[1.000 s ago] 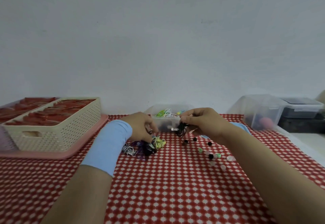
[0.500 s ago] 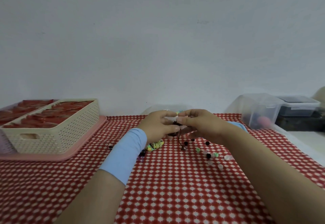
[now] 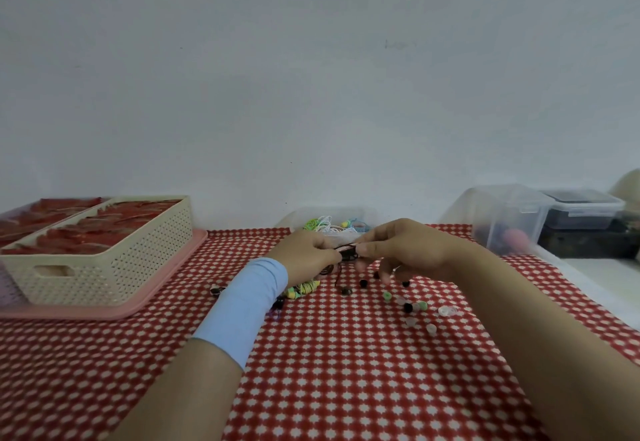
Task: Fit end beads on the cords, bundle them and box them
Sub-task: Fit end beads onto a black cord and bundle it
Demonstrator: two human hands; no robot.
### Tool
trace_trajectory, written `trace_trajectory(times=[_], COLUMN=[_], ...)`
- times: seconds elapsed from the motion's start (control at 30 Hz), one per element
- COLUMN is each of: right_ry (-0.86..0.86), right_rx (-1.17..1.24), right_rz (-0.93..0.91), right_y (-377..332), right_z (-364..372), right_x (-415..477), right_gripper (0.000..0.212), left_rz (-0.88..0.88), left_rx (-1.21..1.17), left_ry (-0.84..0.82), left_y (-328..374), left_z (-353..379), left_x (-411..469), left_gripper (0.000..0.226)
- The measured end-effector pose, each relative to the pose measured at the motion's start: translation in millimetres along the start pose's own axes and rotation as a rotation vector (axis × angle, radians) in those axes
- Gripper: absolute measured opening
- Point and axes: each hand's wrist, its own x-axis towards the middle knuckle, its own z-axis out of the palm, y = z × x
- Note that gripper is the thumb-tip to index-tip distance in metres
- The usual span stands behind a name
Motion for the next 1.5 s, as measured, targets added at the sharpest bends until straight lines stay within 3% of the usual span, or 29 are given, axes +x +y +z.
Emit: trace_trajectory(times=[0.1, 0.2, 0.37, 0.5, 0.57, 0.8, 0.93, 1.07, 1.17, 1.33, 1.5], right_ry=[0.121, 0.253, 0.185, 0.134, 0.138, 0.165, 0.144, 0.166, 0.212, 0.274, 0.338], right_rx=[-0.212, -0.427, -0.637, -0.731, -0.738, -0.733, -0.765, -0.699, -0.618, -0.485, -0.124], right_rz=[0.034, -0.021, -0.037, -0.020, -0.025, -0.047, -0.073, -0.092, -0.104, -0.079, -0.120], right_y=[4, 13, 16, 15, 16, 15, 14, 15, 11, 5, 0], right_z=[0, 4, 14, 19, 21, 24, 27, 25, 25, 22, 26], right_x=[3, 13, 16, 16, 16, 18, 16, 16, 15, 5, -14], right_gripper=[0.027, 0.011, 0.023, 0.022, 0.019, 0.010, 0.025, 0.015, 0.006, 0.014, 0.016], left_rz=[-0.017, -0.030, 0.072, 0.009, -0.015, 0.026, 0.012, 0.028, 0.036, 0.048, 0.032], left_rx=[0.203, 0.271, 0.232, 0.362, 0.404, 0.261, 0.382, 0.387, 0.233, -0.138, -0.501], left_ry=[0.018, 0.002, -0.212, -0.490, -0.540, -0.233, -0.264, -0.239, -0.130, 0.013, 0.118], left_y=[-6, -12, -13, -7, -3, 1, 3, 0, -9, -23, -19], left_z=[1, -4, -21, -31, -33, -17, 3, 14, 18, 24, 32], left_x=[0, -1, -6, -13, -15, -12, -14, -15, -20, -37, -46], left_gripper=[0.020, 0.023, 0.030, 0.028, 0.026, 0.020, 0.030, 0.027, 0.018, 0.026, 0.025])
